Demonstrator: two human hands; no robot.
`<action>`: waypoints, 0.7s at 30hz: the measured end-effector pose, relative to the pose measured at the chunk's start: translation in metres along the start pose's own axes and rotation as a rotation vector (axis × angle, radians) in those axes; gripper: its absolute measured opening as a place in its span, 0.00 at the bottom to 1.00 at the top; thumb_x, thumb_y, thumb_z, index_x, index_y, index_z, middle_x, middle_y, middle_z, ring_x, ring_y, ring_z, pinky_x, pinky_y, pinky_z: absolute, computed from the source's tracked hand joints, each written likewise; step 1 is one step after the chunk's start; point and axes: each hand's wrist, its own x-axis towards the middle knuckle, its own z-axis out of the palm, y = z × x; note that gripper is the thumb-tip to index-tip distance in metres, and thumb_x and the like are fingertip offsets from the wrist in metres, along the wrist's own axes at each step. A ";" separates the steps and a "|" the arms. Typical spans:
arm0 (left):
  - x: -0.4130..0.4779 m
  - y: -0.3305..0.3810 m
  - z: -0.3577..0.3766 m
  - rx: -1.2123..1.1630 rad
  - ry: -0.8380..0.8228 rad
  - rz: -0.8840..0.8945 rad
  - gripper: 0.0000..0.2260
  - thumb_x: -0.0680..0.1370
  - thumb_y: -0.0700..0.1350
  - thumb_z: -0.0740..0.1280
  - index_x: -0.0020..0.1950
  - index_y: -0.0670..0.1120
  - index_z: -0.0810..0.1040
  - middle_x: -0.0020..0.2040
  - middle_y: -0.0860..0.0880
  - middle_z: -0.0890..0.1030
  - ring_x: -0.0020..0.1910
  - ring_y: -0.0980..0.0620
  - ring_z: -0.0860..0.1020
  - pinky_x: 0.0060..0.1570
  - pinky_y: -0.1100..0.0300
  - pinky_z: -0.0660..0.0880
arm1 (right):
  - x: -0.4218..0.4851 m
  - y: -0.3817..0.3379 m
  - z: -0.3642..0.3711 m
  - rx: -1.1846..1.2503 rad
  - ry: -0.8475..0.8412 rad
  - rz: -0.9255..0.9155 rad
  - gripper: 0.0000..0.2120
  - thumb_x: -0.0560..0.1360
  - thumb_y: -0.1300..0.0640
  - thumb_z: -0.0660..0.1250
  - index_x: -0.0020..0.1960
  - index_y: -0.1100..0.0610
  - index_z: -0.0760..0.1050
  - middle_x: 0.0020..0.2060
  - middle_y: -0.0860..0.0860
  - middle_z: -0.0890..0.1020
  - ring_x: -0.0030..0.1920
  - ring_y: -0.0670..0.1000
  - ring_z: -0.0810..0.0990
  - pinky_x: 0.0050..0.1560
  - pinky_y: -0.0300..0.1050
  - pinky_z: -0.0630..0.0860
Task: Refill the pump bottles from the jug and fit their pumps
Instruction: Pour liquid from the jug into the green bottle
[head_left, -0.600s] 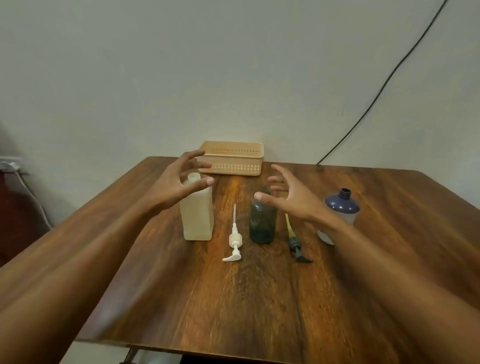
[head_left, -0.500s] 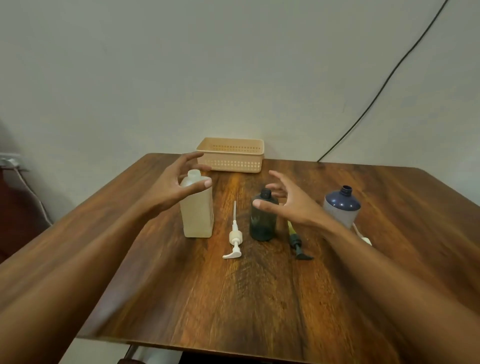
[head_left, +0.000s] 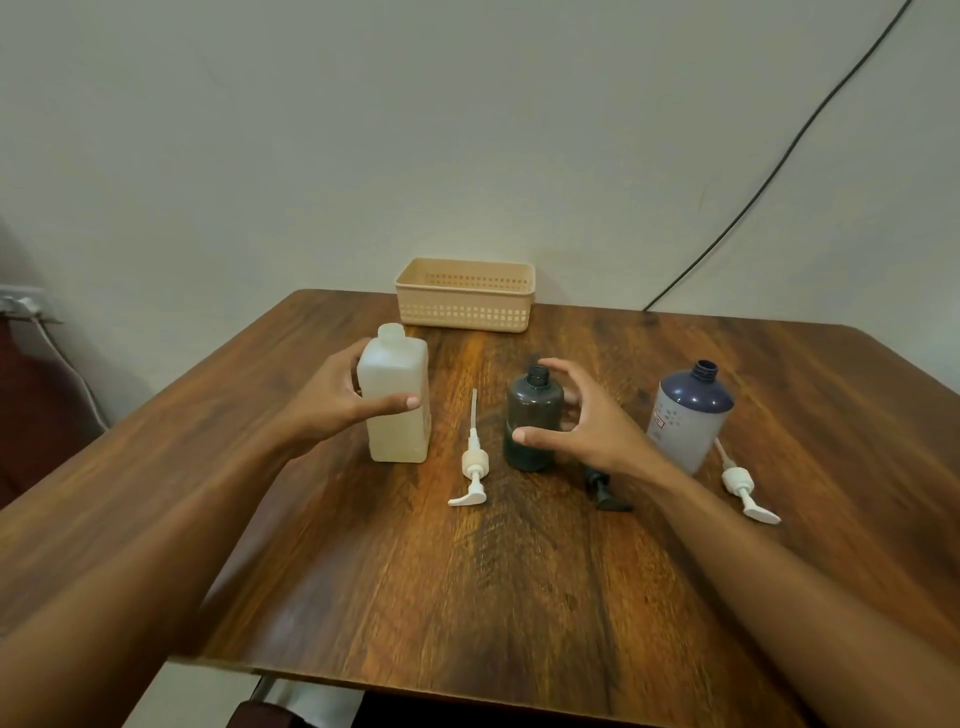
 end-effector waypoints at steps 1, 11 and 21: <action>-0.001 0.000 0.001 -0.011 -0.001 0.001 0.39 0.59 0.71 0.80 0.66 0.62 0.73 0.59 0.63 0.82 0.59 0.60 0.81 0.47 0.64 0.82 | 0.000 0.001 0.001 0.018 0.007 0.006 0.45 0.67 0.43 0.85 0.76 0.38 0.64 0.80 0.53 0.73 0.77 0.52 0.73 0.76 0.55 0.73; -0.001 0.001 0.007 -0.006 0.042 0.012 0.40 0.58 0.76 0.76 0.66 0.63 0.72 0.62 0.57 0.80 0.59 0.60 0.81 0.52 0.60 0.81 | -0.003 -0.002 0.000 0.164 0.097 0.032 0.39 0.58 0.34 0.84 0.64 0.41 0.73 0.70 0.47 0.81 0.71 0.50 0.80 0.74 0.60 0.76; 0.015 0.019 0.018 -0.010 0.084 0.081 0.36 0.60 0.76 0.75 0.64 0.65 0.71 0.60 0.59 0.80 0.58 0.61 0.81 0.48 0.63 0.82 | 0.005 -0.029 -0.017 0.167 0.220 -0.089 0.31 0.64 0.40 0.83 0.61 0.41 0.74 0.59 0.37 0.83 0.58 0.37 0.84 0.53 0.32 0.81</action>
